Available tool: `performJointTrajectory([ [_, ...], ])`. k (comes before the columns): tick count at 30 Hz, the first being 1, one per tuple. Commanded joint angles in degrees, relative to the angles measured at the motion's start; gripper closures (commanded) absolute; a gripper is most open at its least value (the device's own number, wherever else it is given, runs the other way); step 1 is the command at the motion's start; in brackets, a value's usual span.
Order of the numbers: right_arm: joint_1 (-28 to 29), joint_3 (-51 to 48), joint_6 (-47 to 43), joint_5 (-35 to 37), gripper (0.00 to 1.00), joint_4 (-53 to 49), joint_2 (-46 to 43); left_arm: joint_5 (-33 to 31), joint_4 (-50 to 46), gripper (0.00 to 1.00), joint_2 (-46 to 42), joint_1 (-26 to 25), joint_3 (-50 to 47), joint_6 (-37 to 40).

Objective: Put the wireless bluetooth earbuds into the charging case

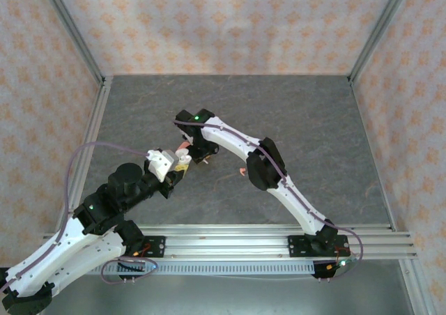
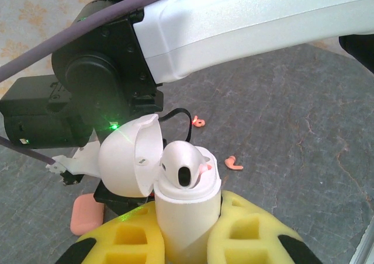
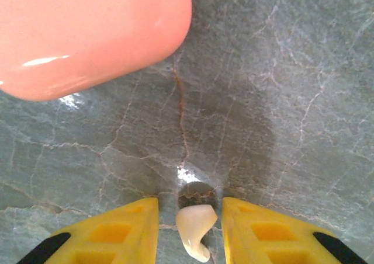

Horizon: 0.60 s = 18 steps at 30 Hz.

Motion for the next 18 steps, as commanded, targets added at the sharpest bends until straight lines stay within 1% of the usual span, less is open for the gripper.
performJointTrajectory([
  [1, 0.3, 1.5, 1.4, 1.4, 0.66, -1.7, 2.1, 0.1, -0.3, 1.00, -0.8, -0.2, 0.0, -0.6],
  [6, 0.3, 1.4, 1.6, 1.6, 0.67, -3.3, 2.2, 0.0, -0.3, 1.00, -0.8, -0.2, 0.1, -0.6],
  [10, 0.3, 1.3, 2.0, 2.5, 0.74, -4.2, 2.0, 0.1, 0.1, 1.00, -0.7, -0.2, 0.0, -0.5],
  [12, 0.3, 1.3, 2.5, 3.1, 0.76, -4.5, 1.4, 0.2, 0.3, 1.00, -0.6, -0.2, 0.1, -0.6],
  [18, 0.1, 1.2, 4.9, 7.5, 0.78, -4.5, -2.4, 0.2, 1.4, 1.00, -0.1, -0.2, 0.5, -0.7],
])
